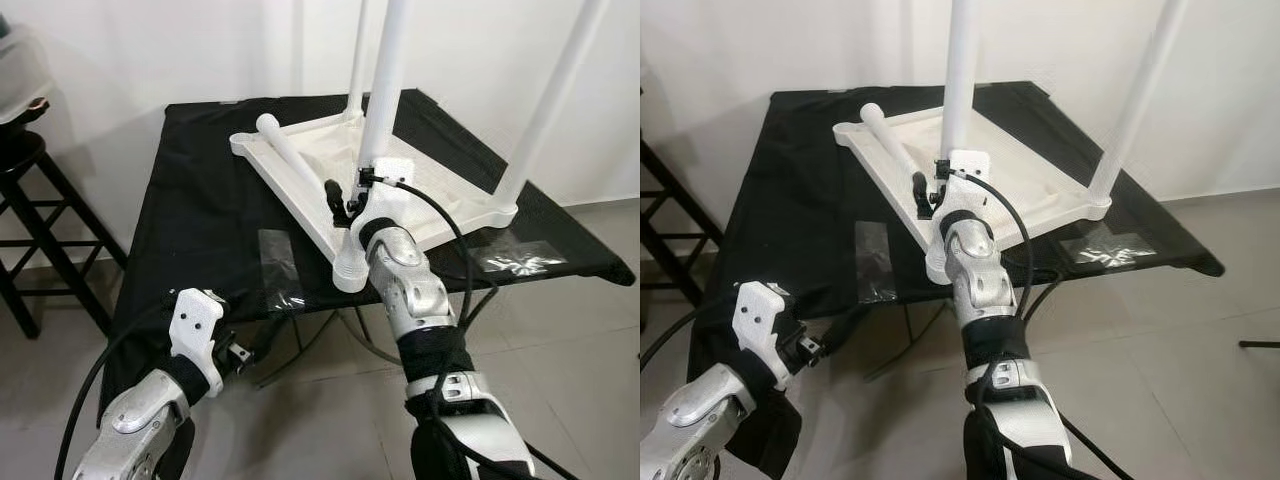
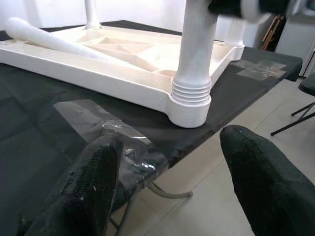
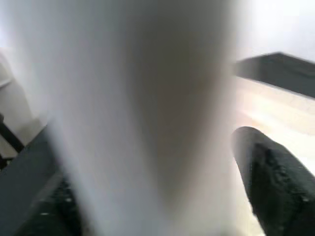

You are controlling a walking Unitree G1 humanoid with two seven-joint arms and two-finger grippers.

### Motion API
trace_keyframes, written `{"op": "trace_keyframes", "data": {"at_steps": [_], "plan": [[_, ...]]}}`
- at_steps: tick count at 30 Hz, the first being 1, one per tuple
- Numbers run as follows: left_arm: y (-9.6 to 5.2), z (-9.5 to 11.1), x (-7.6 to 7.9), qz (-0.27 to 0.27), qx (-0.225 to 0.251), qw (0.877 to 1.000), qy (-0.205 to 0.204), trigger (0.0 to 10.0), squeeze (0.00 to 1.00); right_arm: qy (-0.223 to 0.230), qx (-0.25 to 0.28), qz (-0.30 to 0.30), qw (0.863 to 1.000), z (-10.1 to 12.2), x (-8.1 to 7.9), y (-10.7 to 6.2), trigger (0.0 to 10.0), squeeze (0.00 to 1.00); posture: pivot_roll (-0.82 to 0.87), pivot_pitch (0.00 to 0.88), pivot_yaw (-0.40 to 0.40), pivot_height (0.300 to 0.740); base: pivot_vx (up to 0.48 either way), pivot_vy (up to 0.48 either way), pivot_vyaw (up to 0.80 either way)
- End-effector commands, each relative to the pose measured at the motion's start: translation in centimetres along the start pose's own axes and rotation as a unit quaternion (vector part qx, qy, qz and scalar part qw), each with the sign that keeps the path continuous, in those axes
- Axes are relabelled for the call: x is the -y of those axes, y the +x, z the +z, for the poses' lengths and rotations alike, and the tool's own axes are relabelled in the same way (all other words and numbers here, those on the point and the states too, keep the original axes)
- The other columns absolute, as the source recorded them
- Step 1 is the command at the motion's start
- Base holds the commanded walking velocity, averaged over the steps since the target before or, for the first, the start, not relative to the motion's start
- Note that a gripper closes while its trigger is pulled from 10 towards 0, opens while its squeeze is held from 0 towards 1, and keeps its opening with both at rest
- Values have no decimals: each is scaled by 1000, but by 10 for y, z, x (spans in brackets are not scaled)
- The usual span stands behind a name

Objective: Building children table

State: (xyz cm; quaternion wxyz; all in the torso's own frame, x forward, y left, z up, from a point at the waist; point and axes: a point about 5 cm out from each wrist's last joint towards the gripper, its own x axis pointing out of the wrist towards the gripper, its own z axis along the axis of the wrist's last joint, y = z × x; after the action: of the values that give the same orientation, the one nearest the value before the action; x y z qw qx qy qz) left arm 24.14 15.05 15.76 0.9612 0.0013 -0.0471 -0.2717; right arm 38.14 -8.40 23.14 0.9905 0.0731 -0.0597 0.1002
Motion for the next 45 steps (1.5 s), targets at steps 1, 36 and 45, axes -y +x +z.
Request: {"op": "trace_keyframes", "data": {"at_steps": [1,36,45], "plan": [[1,0,-8,18,7,1000,-5,10000,0,-12,12,4,1000,3,13,-4,10000,1000,35,71,-8,740,0,0,0],[-11,-18,-25,202,-28,979,-15,10000,0,-98,-123,81,984,-74,54,-114,10000,0,-24,0,3,740,0,0,0],[-31,-22,-13,224,-27,974,-27,10000,0,-111,-126,84,982,-77,57,-141,10000,0,-29,0,-17,740,0,0,0]]}}
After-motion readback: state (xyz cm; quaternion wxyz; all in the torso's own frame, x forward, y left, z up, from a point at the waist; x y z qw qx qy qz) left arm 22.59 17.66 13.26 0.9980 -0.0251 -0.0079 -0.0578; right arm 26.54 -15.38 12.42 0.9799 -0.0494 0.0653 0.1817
